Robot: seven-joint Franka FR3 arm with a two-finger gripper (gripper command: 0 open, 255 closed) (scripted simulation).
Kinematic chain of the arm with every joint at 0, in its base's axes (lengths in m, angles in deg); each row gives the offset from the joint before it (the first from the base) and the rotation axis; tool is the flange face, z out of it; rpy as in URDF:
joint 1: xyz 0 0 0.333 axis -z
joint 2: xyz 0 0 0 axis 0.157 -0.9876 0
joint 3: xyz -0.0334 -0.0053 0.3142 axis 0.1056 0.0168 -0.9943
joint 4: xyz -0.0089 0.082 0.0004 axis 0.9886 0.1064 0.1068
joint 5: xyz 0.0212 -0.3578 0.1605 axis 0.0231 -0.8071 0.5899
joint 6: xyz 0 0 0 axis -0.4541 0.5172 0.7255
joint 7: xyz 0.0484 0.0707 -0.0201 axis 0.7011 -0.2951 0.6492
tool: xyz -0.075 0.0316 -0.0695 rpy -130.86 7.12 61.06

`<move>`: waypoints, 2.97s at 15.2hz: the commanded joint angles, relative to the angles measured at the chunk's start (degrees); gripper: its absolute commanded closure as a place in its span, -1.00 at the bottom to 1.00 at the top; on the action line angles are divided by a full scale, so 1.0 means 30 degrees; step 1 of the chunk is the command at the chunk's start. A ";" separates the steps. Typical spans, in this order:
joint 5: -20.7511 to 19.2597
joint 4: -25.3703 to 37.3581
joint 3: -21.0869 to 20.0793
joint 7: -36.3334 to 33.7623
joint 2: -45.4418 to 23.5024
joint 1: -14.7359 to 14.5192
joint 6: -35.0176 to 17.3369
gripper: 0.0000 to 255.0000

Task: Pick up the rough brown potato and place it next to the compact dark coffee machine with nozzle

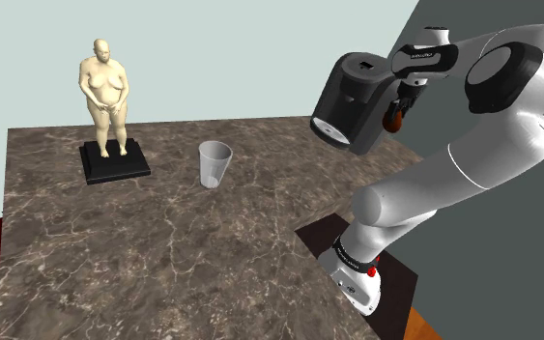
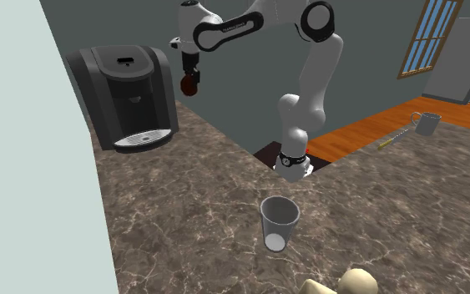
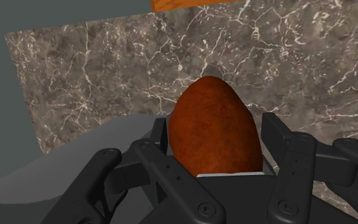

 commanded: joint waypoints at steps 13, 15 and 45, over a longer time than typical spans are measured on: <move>-0.0506 -0.2836 0.0657 -0.0845 -0.0823 0.0214 -0.3573 1.00; -0.0567 -0.3187 0.0757 -0.0962 -0.1016 0.0239 -0.4100 1.00; -0.0536 -0.6273 0.1917 -0.2000 -0.5261 0.0451 -1.1144 1.00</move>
